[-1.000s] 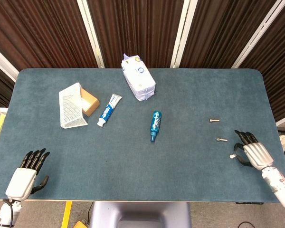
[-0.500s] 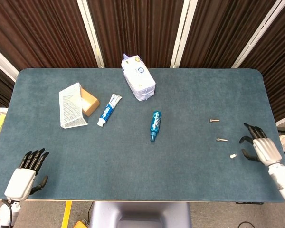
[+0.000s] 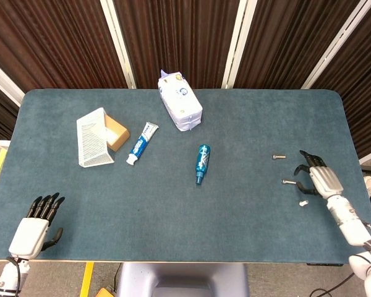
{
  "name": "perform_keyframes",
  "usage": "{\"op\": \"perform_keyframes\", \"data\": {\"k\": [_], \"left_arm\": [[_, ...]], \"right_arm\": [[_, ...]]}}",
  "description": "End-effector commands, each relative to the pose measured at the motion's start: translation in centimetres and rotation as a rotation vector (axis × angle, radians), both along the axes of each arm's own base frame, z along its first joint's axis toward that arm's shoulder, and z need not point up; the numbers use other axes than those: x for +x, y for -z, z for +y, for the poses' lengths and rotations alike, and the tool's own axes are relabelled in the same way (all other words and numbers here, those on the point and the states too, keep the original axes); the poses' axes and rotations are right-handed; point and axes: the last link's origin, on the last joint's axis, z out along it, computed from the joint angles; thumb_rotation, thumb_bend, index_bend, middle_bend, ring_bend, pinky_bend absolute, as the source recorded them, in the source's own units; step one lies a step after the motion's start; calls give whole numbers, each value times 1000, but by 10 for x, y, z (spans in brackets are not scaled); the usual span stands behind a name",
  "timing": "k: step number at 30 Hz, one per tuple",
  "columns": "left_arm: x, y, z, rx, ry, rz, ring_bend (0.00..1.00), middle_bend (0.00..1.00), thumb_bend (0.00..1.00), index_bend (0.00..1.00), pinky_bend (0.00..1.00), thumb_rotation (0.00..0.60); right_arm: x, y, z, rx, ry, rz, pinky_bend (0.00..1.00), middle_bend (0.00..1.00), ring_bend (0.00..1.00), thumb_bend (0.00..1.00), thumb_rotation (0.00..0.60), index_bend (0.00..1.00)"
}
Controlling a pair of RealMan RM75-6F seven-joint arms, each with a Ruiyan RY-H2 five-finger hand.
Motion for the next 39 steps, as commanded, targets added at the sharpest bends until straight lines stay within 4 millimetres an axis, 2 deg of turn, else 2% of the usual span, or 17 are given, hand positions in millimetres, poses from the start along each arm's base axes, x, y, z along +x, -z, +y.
{"op": "perform_keyframes", "data": {"k": [1, 10, 39], "left_arm": [[-1, 0, 0, 1, -7, 3, 0, 0, 423, 0, 15, 600], [-2, 2, 2, -9, -15, 8, 0, 0, 423, 0, 15, 600], [-6, 6, 5, -19, -36, 18, 0, 0, 423, 0, 15, 600]], "right_arm": [[-4, 6, 4, 14, 10, 21, 0, 39, 0, 501, 600, 542], [-13, 11, 4, 17, 71, 21, 0, 39, 0, 500, 600, 547], [-10, 26, -11, 37, 106, 38, 0, 40, 0, 501, 600, 575]]}}
